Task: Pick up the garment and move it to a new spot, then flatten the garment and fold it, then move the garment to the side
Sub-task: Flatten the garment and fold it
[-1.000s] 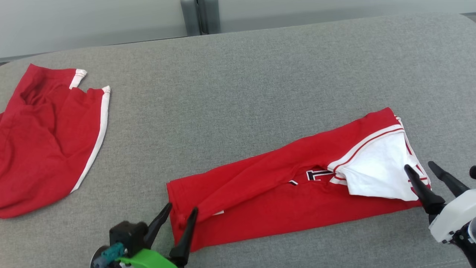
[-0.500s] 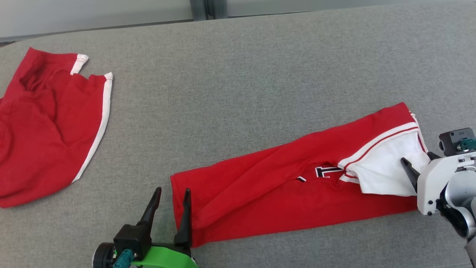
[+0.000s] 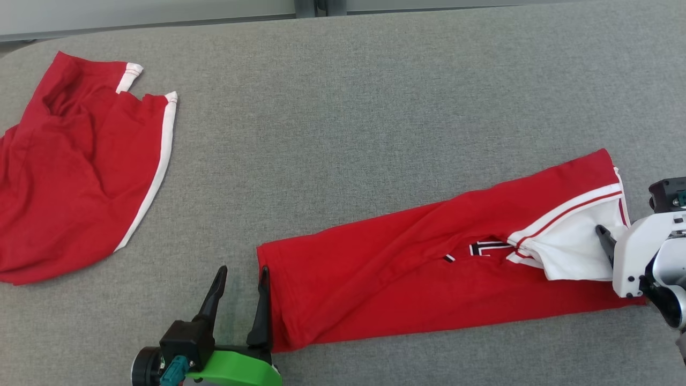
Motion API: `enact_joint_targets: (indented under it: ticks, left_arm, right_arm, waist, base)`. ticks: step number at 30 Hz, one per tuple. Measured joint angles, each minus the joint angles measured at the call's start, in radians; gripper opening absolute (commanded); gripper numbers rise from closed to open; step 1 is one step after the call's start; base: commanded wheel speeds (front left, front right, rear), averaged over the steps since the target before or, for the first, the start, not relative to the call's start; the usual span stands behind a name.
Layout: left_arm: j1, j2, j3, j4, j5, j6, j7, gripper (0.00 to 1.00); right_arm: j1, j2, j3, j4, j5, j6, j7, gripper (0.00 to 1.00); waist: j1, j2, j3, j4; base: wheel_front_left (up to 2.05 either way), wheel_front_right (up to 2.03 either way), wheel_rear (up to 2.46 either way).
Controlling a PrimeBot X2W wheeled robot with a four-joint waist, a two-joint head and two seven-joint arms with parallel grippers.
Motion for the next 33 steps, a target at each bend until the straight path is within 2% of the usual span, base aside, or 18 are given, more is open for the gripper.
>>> enact_joint_targets:
  ticks: [1, 2, 3, 6, 8, 11, 14, 16, 18, 21, 23, 27, 30, 33]
  left_arm:
    - [0.000, -0.003, 0.004, 0.002, 0.004, -0.006, 0.000, 1.00]
    - [0.000, -0.006, 0.010, 0.004, 0.008, -0.013, 0.000, 1.00]
    - [0.001, -0.008, 0.018, 0.006, 0.011, -0.017, 0.000, 1.00]
    - [0.014, -0.015, 0.038, 0.011, 0.019, -0.030, 0.000, 1.00]
    - [0.027, -0.019, 0.049, 0.018, 0.024, -0.038, 0.000, 1.00]
    - [0.033, -0.023, 0.056, 0.029, 0.027, -0.053, 0.000, 1.00]
    - [0.030, -0.026, 0.060, 0.033, 0.029, -0.062, 0.000, 1.00]
    - [0.030, -0.026, 0.062, 0.033, 0.029, -0.069, 0.000, 1.00]
    - [0.030, -0.027, 0.063, 0.033, 0.030, -0.073, 0.000, 1.00]
    - [0.031, -0.027, 0.073, 0.036, 0.031, -0.076, 0.000, 1.00]
    - [0.034, -0.027, 0.076, 0.042, 0.021, -0.076, 0.000, 1.00]
    - [0.045, -0.028, 0.066, 0.050, -0.001, -0.068, 0.000, 1.00]
    - [0.044, -0.028, 0.053, 0.067, -0.019, -0.064, 0.000, 1.00]
    - [0.040, -0.028, 0.036, 0.091, -0.030, -0.060, 0.000, 1.00]
  right_arm:
    - [-0.003, 0.000, 0.010, 0.004, 0.032, -0.002, 0.007, 1.00]
    - [-0.009, 0.002, 0.019, 0.008, 0.072, -0.002, 0.015, 0.11]
    - [-0.014, 0.008, 0.019, 0.015, 0.112, -0.002, 0.022, 0.00]
    - [-0.035, 0.035, -0.009, 0.036, 0.229, 0.001, 0.031, 0.00]
    - [-0.049, 0.027, -0.034, 0.054, 0.255, 0.005, 0.035, 0.00]
    - [-0.062, -0.038, -0.132, 0.110, 0.282, 0.005, 0.047, 0.00]
    - [-0.068, -0.157, -0.263, 0.163, 0.262, 0.002, 0.059, 0.00]
    - [-0.071, -0.194, -0.313, 0.165, 0.251, 0.002, 0.074, 0.00]
    - [-0.068, -0.213, -0.338, 0.134, 0.248, 0.002, 0.091, 0.00]
    - [-0.062, -0.226, -0.318, 0.018, 0.284, 0.002, 0.102, 0.00]
    - [-0.048, -0.208, -0.254, -0.073, 0.326, 0.002, 0.125, 0.00]
    - [0.029, -0.126, -0.084, -0.293, 0.383, 0.002, 0.176, 0.00]
    - [0.067, -0.033, 0.013, -0.368, 0.388, 0.002, 0.174, 0.00]
    - [0.094, 0.060, 0.116, -0.372, 0.362, 0.002, 0.155, 0.00]
  waist:
    - [0.0000, 0.0000, 0.000, 0.000]
    - [0.0000, 0.0000, -0.001, -0.001]
    - [0.0000, 0.0000, -0.003, -0.002]
    - [0.0000, 0.0000, -0.011, -0.012]
    - [0.0000, 0.0000, -0.020, -0.019]
    - [0.0000, 0.0001, -0.039, -0.028]
    - [0.0000, 0.0001, -0.056, -0.032]
    - [0.0000, 0.0001, -0.059, -0.030]
    - [0.0000, 0.0001, -0.059, -0.029]
    - [0.0000, 0.0000, -0.057, -0.036]
    - [0.0000, 0.0001, -0.062, -0.042]
    - [0.0000, 0.0001, -0.083, -0.059]
    - [0.0000, 0.0001, -0.097, -0.076]
    - [0.0000, 0.0001, -0.110, -0.090]
  base:
    - [0.00, 0.00, 0.00]
    - [0.00, 0.00, 0.00]
    - [0.00, 0.00, 0.00]
    - [0.00, 0.00, 0.00]
    - [0.00, 0.00, 0.00]
    - [0.00, 0.00, 0.00]
    - [0.00, 0.00, 0.00]
    - [0.00, 0.00, 0.00]
    - [0.00, 0.00, 0.00]
    - [0.00, 0.00, 0.00]
    - [0.00, 0.00, 0.00]
    - [0.00, 0.00, 0.00]
    - [0.00, 0.00, 0.00]
    - [0.00, 0.00, 0.00]
